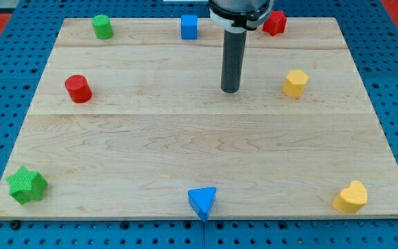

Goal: Move your arm slightly to the right side of the board

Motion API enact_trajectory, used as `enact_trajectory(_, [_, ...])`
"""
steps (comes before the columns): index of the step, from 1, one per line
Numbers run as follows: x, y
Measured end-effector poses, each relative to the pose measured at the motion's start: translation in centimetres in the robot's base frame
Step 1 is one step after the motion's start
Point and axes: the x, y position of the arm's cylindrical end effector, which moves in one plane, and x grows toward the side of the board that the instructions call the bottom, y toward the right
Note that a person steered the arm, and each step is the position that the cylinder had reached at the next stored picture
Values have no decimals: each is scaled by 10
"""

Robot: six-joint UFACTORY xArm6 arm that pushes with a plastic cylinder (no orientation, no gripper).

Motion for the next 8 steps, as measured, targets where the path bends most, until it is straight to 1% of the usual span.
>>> enact_trajectory(8, [0, 4])
